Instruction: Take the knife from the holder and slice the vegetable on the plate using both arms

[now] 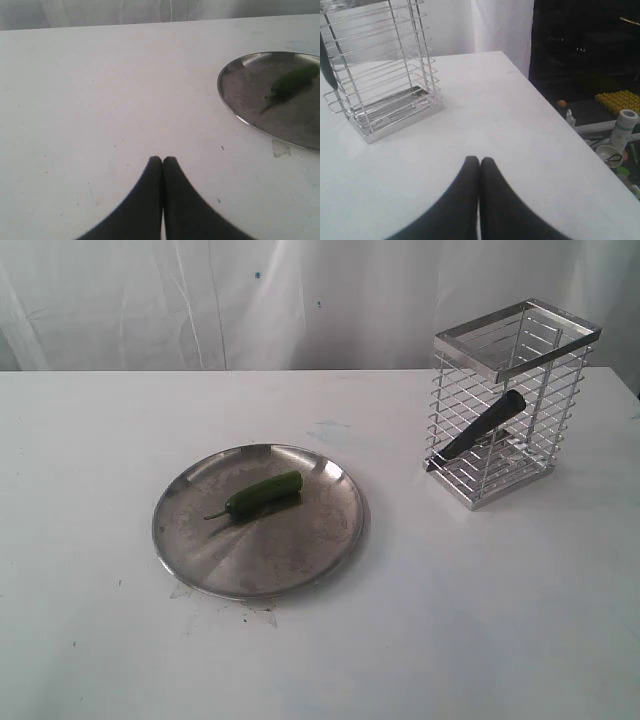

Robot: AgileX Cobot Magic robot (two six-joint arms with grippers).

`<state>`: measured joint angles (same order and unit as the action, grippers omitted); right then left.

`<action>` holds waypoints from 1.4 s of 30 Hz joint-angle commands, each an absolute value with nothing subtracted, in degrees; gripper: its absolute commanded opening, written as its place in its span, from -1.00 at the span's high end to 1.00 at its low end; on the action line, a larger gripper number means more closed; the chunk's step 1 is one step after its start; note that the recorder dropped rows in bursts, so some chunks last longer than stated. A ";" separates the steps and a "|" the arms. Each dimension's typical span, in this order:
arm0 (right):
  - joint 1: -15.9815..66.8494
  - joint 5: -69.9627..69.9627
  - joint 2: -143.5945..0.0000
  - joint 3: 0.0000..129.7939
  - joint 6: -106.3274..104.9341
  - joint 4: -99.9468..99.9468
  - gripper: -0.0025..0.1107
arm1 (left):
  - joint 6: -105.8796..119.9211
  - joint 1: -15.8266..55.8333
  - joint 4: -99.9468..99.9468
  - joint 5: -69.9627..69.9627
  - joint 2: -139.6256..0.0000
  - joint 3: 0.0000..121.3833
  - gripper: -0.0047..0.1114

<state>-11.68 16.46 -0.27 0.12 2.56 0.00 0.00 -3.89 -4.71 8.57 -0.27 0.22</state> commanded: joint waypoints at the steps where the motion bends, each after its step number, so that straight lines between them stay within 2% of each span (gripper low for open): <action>1: -11.99 8.17 0.00 0.00 6.66 8.19 0.96 | 0.00 -3.90 -5.10 8.58 0.00 0.00 0.92; 5: -11.99 -0.83 0.00 0.00 20.97 21.53 0.96 | 0.00 -3.90 -5.10 8.58 0.00 0.00 0.92; 11: -11.99 -9.14 0.00 0.00 30.13 23.81 0.96 | 0.00 -3.90 -5.10 8.58 0.00 0.00 0.92; 13: -11.99 -13.03 0.00 0.00 39.77 24.06 0.96 | 0.00 -3.90 -5.10 8.58 0.00 0.00 0.92; 15: -11.99 -22.02 0.00 0.00 54.26 24.35 0.96 | 0.00 -3.90 -5.10 8.58 0.00 0.00 0.92; 18: -11.99 -44.14 0.00 1.29 74.68 20.92 0.96 | 0.00 -3.90 -5.10 8.58 0.00 0.00 0.92; 19: -11.99 -53.55 0.00 3.61 77.15 20.00 0.96 | 0.00 -3.90 -5.10 8.58 0.00 0.00 0.92; 21: -11.99 -60.04 0.00 8.57 72.44 17.69 0.96 | 0.00 -3.90 -5.10 8.58 0.00 0.00 0.92; 24: -11.99 -52.28 0.00 19.56 53.24 6.57 0.96 | 0.00 -3.90 -5.10 8.58 0.00 0.00 0.92; 27: -11.99 -29.06 0.00 28.37 32.79 -14.89 0.96 | 0.00 -3.90 -5.10 8.58 0.00 0.00 0.92; 28: -11.99 -18.95 -1.12 30.57 29.45 -23.20 0.96 | 0.00 -3.90 -5.10 8.58 0.00 0.00 0.92; 30: -11.99 -8.83 -4.25 31.21 29.32 -32.96 0.96 | 0.00 -3.90 -5.10 8.58 0.00 0.00 0.92; 34: -11.99 9.98 -14.24 28.31 28.06 -34.70 0.96 | 0.00 -3.90 -5.10 8.58 0.00 0.00 0.92; 37: -11.99 8.32 -22.03 22.93 29.02 -34.60 0.96 | 0.00 -3.90 -5.10 8.58 0.00 0.00 0.92; 42: -11.99 -6.13 -33.10 18.56 33.53 -34.07 0.96 | 0.00 -3.90 -5.10 8.58 0.00 0.00 0.92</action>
